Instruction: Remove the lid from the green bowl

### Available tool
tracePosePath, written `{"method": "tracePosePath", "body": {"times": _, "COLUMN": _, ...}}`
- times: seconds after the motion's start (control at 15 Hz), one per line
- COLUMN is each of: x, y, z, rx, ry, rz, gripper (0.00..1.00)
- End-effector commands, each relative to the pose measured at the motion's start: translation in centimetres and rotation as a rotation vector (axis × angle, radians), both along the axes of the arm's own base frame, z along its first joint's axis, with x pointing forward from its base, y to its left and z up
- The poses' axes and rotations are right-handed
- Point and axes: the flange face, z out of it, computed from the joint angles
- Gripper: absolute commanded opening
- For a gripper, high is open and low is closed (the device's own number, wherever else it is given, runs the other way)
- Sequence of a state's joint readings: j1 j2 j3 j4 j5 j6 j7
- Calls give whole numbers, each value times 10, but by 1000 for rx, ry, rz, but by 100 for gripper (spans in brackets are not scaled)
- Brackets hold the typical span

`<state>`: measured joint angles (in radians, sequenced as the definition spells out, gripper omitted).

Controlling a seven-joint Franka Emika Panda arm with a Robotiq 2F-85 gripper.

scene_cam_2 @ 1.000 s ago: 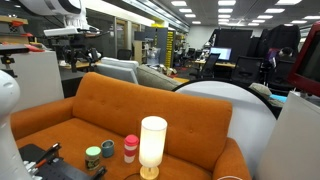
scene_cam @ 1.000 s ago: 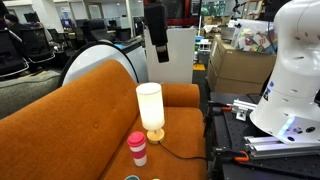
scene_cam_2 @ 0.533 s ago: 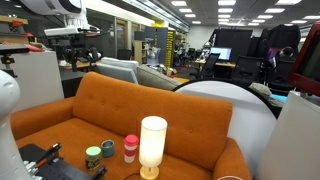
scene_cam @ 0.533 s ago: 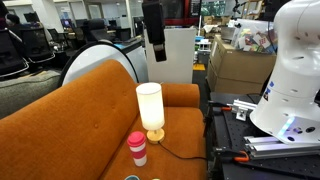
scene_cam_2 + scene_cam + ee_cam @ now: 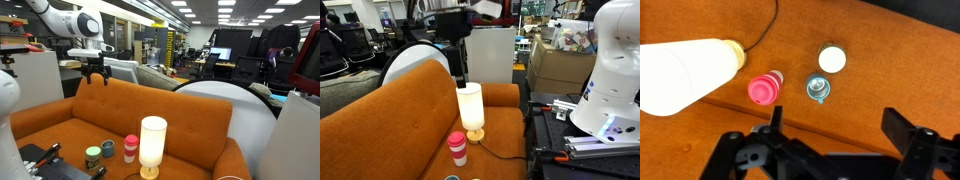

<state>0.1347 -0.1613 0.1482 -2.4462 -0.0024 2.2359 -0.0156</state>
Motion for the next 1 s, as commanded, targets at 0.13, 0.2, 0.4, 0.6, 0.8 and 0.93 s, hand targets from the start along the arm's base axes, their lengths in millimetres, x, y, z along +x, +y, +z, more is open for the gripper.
{"method": "tracePosePath", "body": {"times": 0.13, "x": 5, "y": 0, "z": -47, "rx": 32, "ry": 62, "rz": 24, "gripper": 100}}
{"method": "tracePosePath", "body": {"times": 0.2, "x": 7, "y": 1, "z": -58, "rx": 39, "ry": 70, "rz": 28, "gripper": 100}}
{"method": "tracePosePath", "body": {"times": 0.4, "x": 10, "y": 2, "z": -62, "rx": 43, "ry": 67, "rz": 31, "gripper": 100}}
{"method": "tracePosePath", "body": {"times": 0.6, "x": 10, "y": 2, "z": -59, "rx": 44, "ry": 61, "rz": 31, "gripper": 100}}
{"method": "tracePosePath", "body": {"times": 0.8, "x": 13, "y": 3, "z": -69, "rx": 47, "ry": 68, "rz": 41, "gripper": 100}}
{"method": "tracePosePath", "body": {"times": 0.93, "x": 15, "y": 3, "z": -88, "rx": 87, "ry": 80, "rz": 69, "gripper": 100}}
